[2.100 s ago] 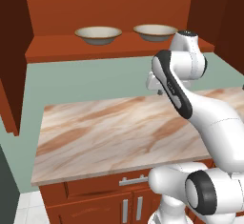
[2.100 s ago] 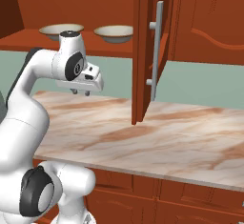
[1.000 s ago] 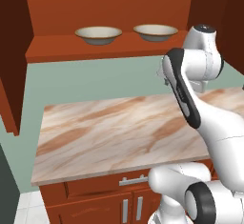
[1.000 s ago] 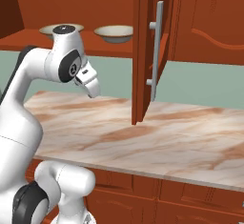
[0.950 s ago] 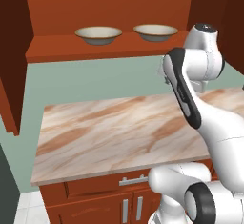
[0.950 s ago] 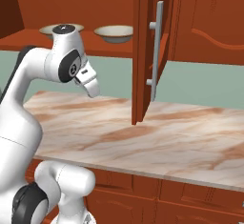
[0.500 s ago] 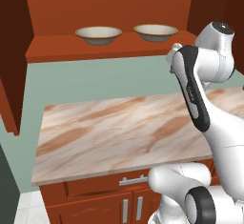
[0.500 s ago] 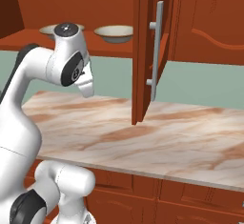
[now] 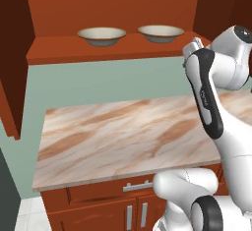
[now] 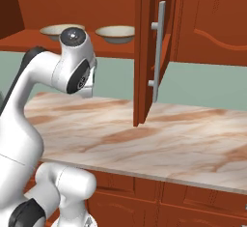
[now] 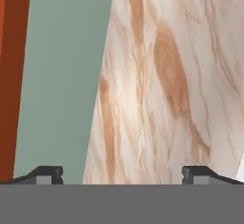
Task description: Pick up the bowls from the cabinet and place each bowl in front of a stool on the dining counter.
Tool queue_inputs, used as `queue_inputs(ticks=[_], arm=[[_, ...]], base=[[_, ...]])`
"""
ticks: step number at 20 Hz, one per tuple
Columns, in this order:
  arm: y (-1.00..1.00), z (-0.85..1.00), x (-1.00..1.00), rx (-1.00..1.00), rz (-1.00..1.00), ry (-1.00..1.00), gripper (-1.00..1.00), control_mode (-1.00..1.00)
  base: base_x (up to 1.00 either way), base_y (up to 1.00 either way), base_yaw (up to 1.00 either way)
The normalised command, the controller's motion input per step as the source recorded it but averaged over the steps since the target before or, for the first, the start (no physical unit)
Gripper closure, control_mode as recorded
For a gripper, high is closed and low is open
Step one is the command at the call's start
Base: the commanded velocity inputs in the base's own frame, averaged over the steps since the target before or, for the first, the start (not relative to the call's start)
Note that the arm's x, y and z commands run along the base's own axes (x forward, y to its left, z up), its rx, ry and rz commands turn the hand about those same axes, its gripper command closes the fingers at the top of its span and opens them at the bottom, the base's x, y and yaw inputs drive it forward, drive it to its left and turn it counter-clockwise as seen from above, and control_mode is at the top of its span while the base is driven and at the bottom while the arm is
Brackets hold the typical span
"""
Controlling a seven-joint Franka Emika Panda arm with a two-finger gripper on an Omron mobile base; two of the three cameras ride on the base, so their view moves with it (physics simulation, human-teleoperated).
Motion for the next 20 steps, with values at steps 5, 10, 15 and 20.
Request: queue_inputs(ticks=[5,10,15,20], arm=[[-0.33,0.26,0.01,0.05,0.03,-0.12,-1.0,-1.0],[-0.06,0.18,0.01,0.0,0.12,-0.25,-1.0,-1.0],[-0.03,0.55,0.0,0.0,0.09,-0.22,-1.0,-1.0],[0.0,0.68,0.04,0.0,0.0,-0.11,-1.0,-1.0]], base=[[0.0,0.0,0.0],[0.0,0.0,0.0],[0.0,0.0,0.0],[0.0,0.0,0.0]])
